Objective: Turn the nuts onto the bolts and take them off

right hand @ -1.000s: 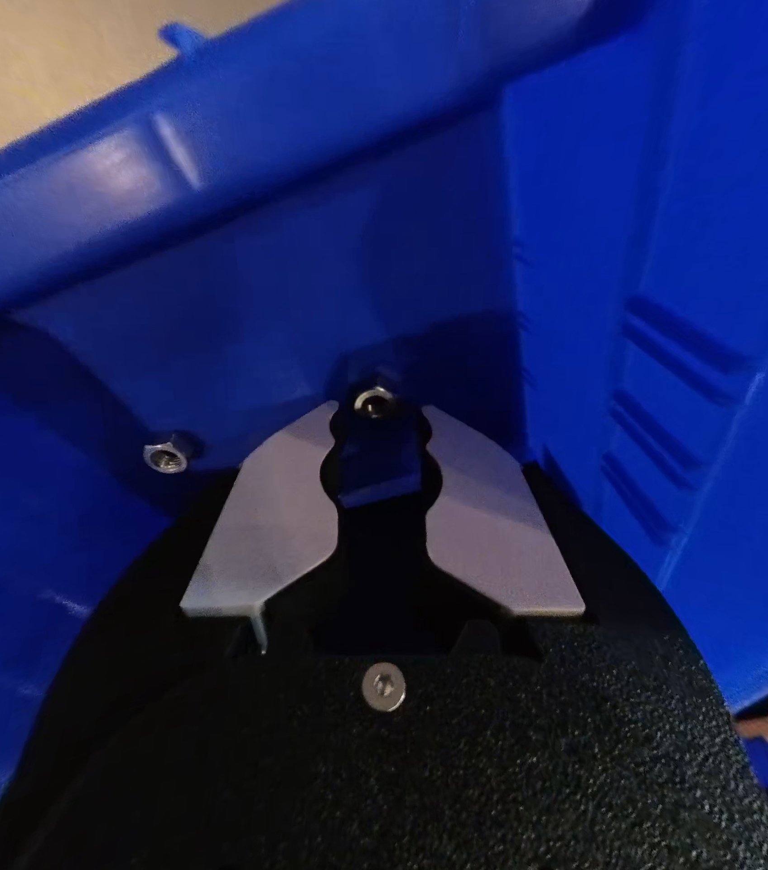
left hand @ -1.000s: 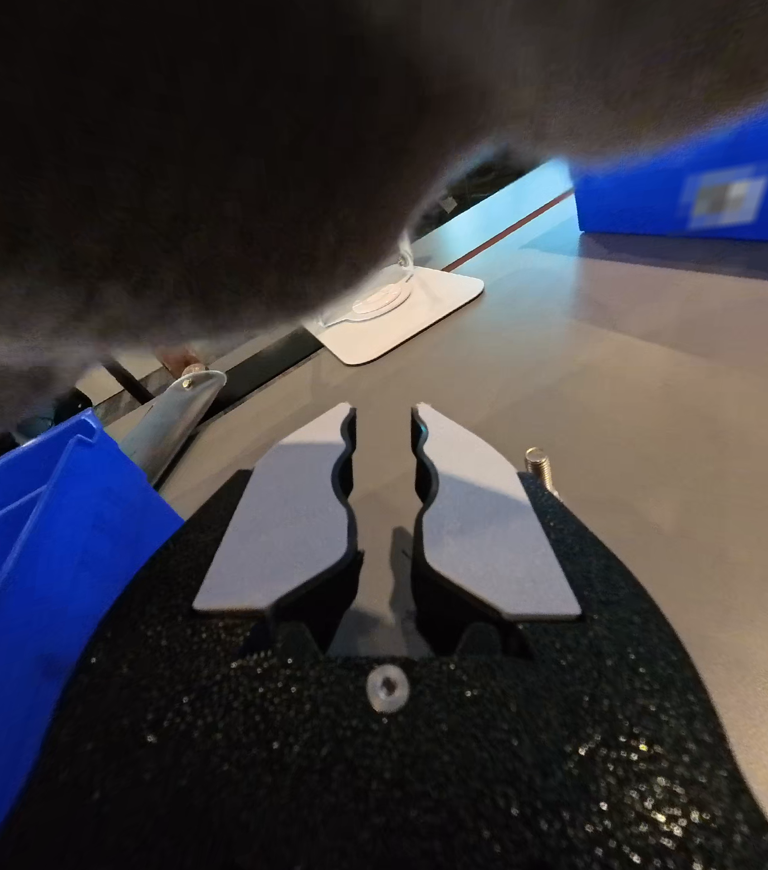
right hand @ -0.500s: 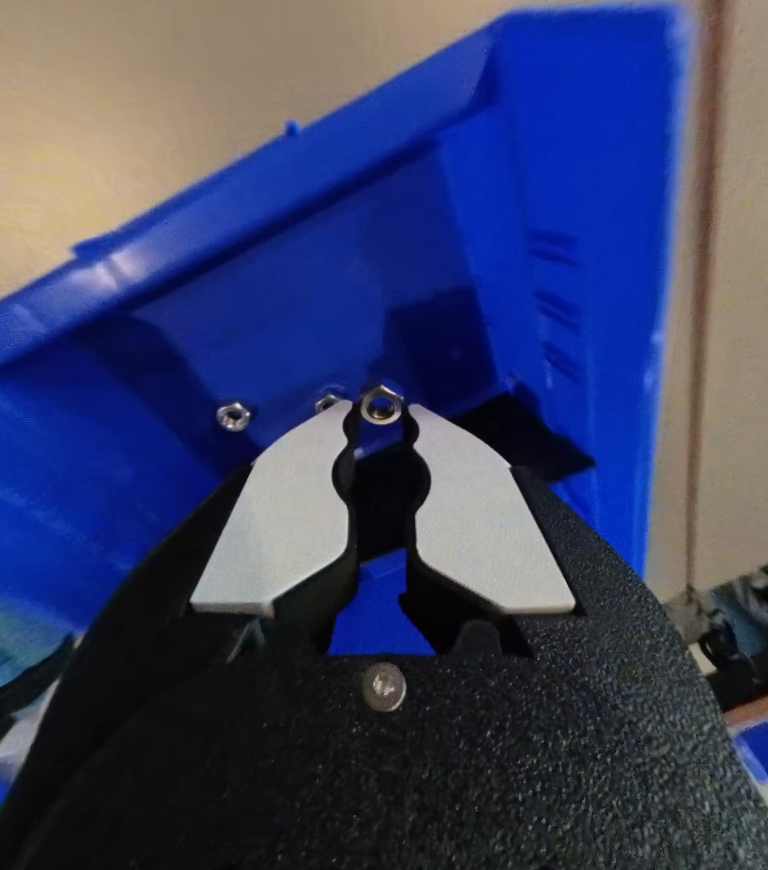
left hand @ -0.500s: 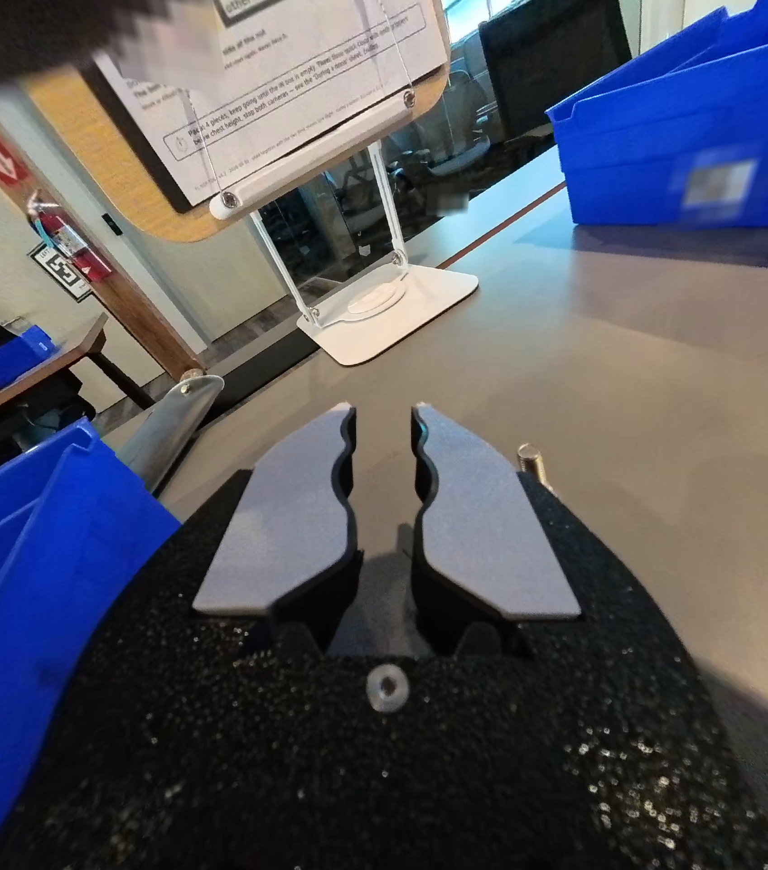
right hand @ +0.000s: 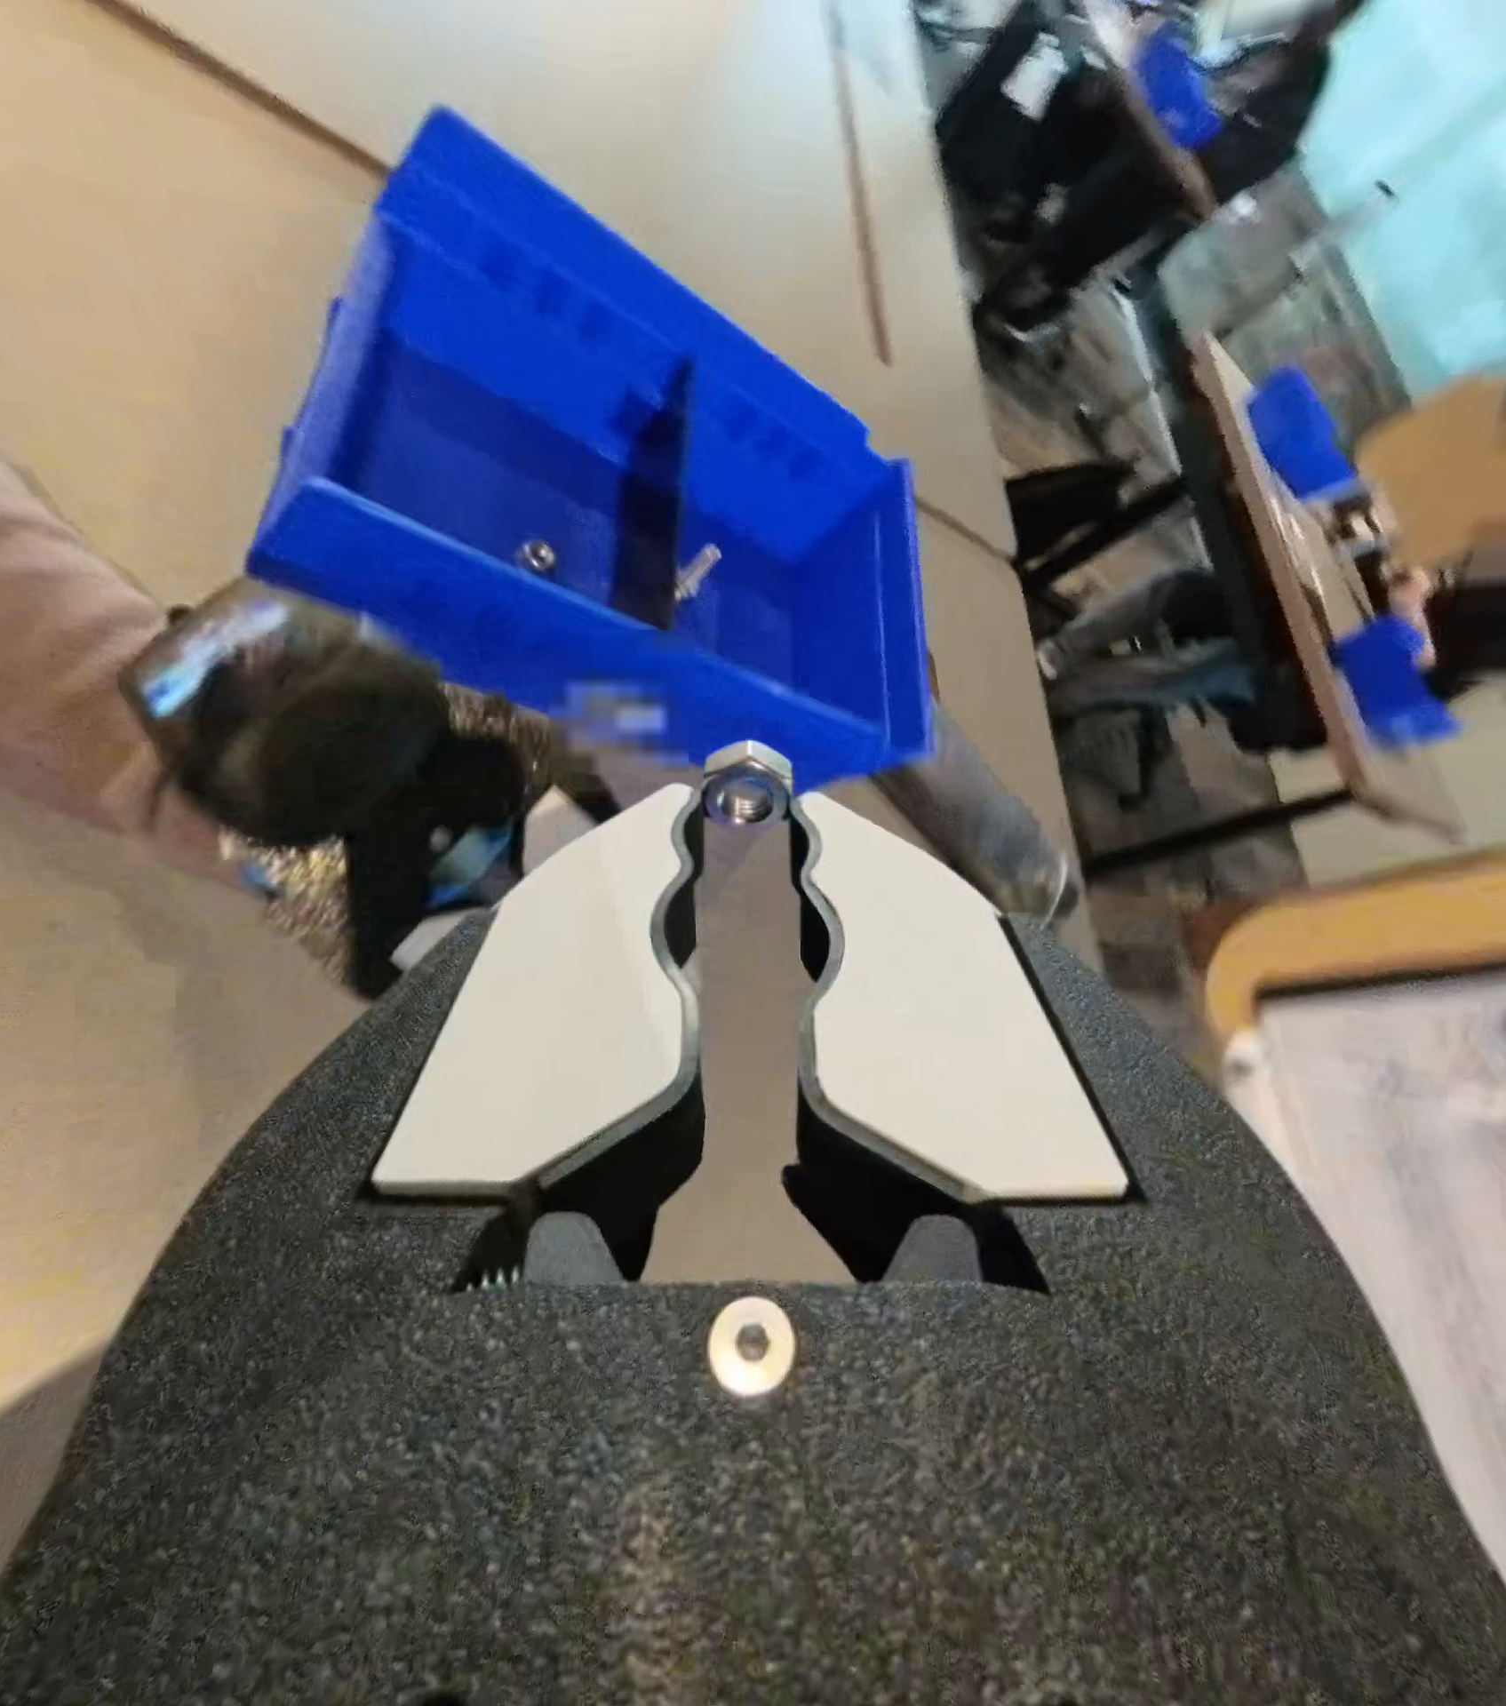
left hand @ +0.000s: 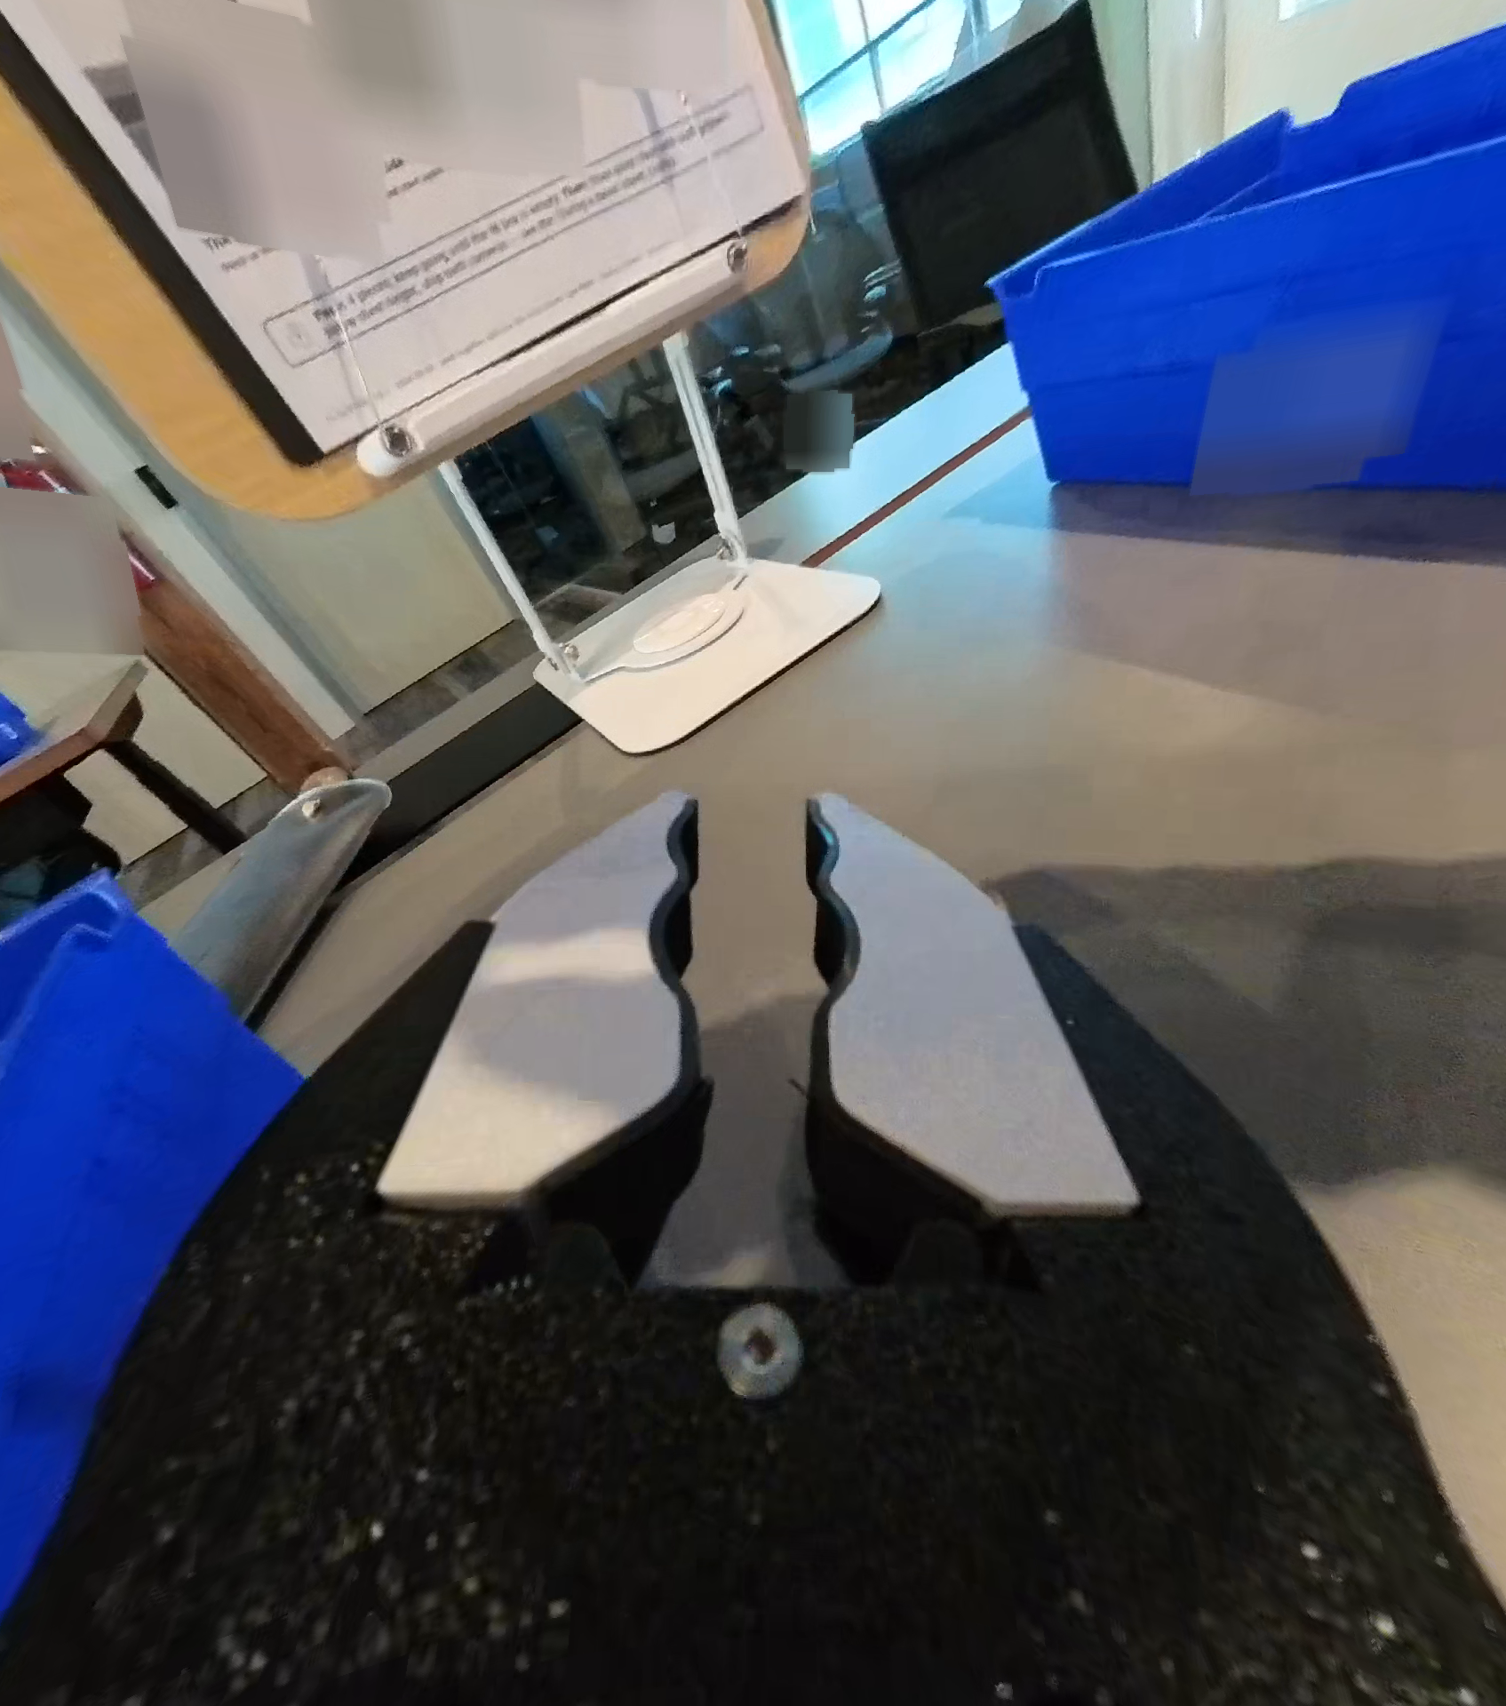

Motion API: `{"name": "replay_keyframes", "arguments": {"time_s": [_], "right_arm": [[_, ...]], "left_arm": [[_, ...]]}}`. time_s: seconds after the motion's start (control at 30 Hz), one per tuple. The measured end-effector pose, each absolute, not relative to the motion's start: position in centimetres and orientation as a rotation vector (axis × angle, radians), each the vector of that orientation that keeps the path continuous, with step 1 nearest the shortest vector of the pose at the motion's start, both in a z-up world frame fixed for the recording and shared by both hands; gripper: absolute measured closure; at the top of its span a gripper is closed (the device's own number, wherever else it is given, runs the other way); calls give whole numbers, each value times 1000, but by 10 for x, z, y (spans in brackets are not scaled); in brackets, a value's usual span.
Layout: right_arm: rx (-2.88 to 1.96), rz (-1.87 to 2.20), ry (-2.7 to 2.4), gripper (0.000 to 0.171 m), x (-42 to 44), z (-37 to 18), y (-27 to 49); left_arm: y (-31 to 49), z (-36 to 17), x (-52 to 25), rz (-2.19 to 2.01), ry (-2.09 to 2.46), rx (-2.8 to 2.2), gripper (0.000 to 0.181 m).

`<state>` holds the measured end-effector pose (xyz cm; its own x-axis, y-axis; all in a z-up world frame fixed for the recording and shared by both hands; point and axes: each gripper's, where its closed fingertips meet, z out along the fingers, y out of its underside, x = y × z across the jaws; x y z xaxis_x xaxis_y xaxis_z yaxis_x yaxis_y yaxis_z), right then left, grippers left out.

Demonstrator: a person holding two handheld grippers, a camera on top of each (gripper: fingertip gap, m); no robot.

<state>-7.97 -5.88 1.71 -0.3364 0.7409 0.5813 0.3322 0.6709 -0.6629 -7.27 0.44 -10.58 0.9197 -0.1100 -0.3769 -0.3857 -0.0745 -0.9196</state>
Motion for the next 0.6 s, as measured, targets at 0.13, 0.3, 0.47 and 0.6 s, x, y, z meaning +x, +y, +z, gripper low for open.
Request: {"name": "replay_keyframes", "arguments": {"time_s": [0.13, 0.3, 0.47, 0.6], "right_arm": [[-1094, 640, -1765, 154, -23, -11, -31], [-1222, 511, -1892, 154, -1, -45, 1], [-1197, 368, -2141, 154, -11, -70, 15], [-1165, 307, -2273, 154, -16, -84, 18]], "left_arm": [[3, -104, -72, 256, 420, -1630, 159], [-1, -102, -66, 159, 464, -1624, 155], [-8, -105, -61, 54, 594, -1667, 142], [-16, -112, -52, -126, 664, -1759, 128]]}}
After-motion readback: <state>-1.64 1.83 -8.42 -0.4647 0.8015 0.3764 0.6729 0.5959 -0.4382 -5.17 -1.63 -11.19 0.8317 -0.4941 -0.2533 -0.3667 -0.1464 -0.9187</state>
